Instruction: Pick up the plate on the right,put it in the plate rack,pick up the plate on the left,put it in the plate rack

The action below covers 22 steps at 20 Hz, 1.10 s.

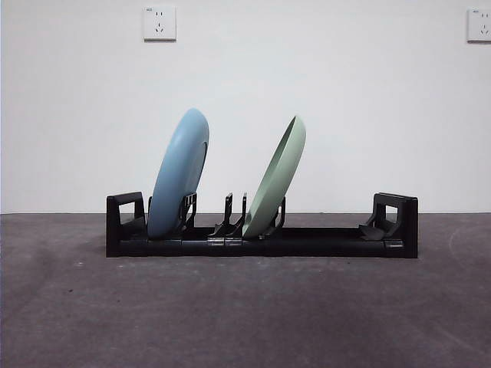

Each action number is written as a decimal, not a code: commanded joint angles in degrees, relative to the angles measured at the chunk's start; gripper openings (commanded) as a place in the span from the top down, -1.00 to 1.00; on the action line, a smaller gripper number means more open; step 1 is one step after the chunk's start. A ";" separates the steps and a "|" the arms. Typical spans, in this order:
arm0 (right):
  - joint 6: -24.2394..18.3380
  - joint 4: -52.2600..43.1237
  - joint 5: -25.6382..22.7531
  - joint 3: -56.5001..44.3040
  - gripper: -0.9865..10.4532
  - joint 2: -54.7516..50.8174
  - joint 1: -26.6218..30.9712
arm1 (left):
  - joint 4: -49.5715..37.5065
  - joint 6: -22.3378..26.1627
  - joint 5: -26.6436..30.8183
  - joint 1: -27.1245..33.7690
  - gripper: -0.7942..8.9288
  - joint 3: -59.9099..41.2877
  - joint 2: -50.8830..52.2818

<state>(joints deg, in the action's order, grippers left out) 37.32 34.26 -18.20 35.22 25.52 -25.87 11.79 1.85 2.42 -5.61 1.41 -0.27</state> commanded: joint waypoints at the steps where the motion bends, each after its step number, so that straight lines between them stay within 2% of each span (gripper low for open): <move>1: 0.48 -0.22 -0.20 -0.31 0.85 -0.02 -0.09 | 0.48 -1.31 0.04 0.35 0.84 -0.48 0.15; 13: 0.48 -0.20 -0.17 -0.31 0.85 -0.02 -0.09 | 0.46 -1.42 0.22 0.35 0.84 -0.48 0.04; 19: -1.27 0.61 -0.22 -0.31 0.85 -0.26 -0.07 | 0.46 -1.42 0.22 0.35 0.84 -0.48 0.04; 20: -2.45 0.59 -2.05 -0.35 0.85 -1.18 0.57 | 0.46 -1.42 0.22 0.35 0.84 -0.48 0.04; 22: -8.48 0.35 -3.08 -0.66 0.85 -2.64 2.97 | 0.46 -1.42 0.22 0.35 0.84 -0.48 0.04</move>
<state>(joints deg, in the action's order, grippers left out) 32.56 34.89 -21.02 35.20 23.07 -23.09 11.77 0.82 2.44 -5.41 1.41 -0.30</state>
